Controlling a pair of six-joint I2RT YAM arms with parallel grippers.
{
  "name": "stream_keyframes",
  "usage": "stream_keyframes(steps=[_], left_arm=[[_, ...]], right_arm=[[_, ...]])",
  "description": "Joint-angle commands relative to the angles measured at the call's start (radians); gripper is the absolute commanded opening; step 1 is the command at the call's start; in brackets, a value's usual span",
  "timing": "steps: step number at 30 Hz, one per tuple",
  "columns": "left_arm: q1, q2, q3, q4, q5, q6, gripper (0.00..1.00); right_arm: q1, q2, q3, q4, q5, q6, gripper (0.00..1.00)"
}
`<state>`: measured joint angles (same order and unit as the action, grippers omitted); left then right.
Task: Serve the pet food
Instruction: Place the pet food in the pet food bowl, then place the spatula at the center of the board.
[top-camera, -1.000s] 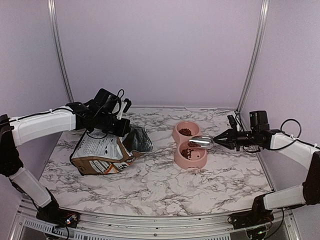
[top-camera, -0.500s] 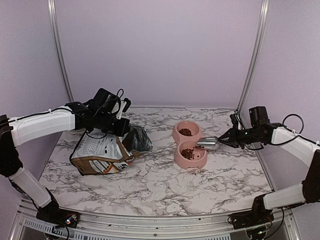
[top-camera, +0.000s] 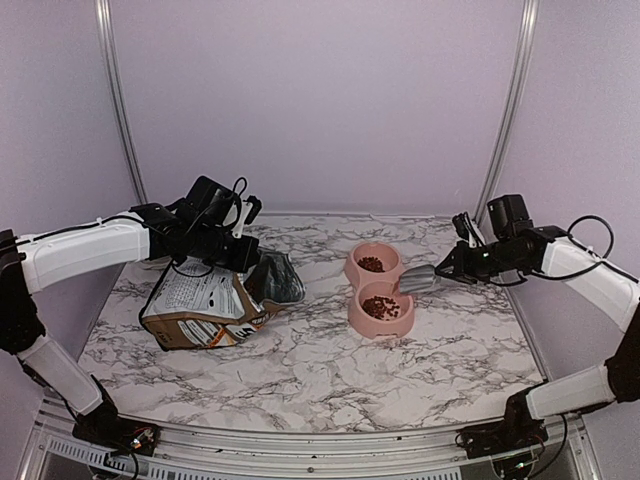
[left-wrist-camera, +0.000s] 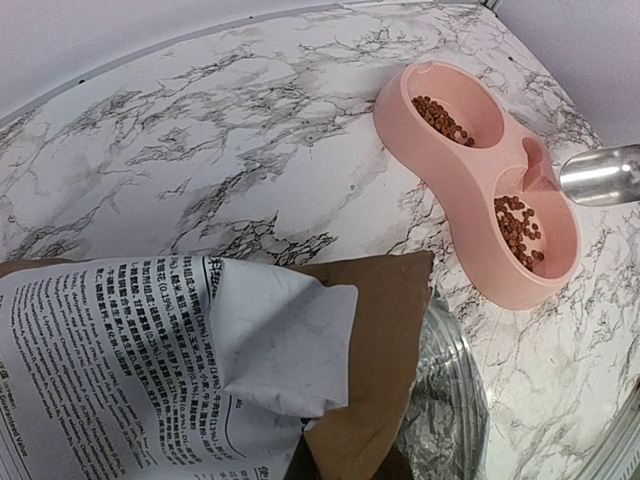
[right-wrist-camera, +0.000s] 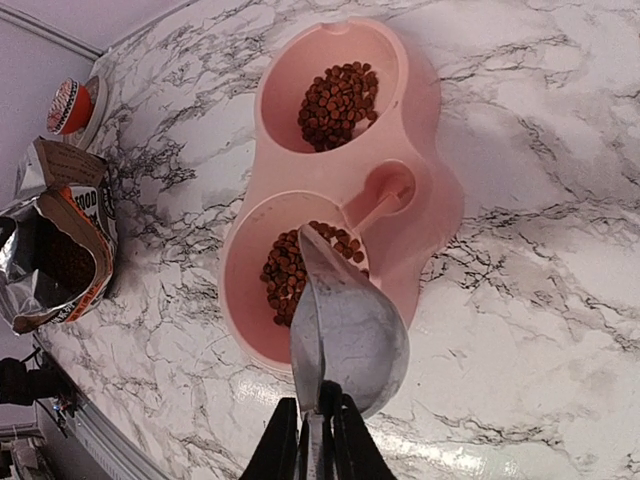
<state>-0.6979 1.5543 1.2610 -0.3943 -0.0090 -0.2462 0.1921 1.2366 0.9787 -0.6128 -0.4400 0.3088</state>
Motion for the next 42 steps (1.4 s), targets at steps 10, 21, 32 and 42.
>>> stream_keyframes(steps=[10,21,32,42], left_arm=[[0.011,-0.061,0.002,-0.032,-0.031,0.005,0.0],[0.011,-0.078,0.003,-0.031,-0.023,0.012,0.0],[0.011,-0.075,0.004,-0.031,-0.024,0.015,0.0],[0.011,-0.06,0.003,-0.032,-0.028,0.017,0.0]], right_arm=[[0.049,-0.069,0.055,0.118,0.323,0.083,0.0],[-0.036,-0.149,-0.264,0.519,0.469,0.397,0.0],[-0.087,-0.093,-0.562,0.985,0.439,0.565,0.0],[-0.103,0.028,-0.592,1.004,0.329,0.627,0.12]])
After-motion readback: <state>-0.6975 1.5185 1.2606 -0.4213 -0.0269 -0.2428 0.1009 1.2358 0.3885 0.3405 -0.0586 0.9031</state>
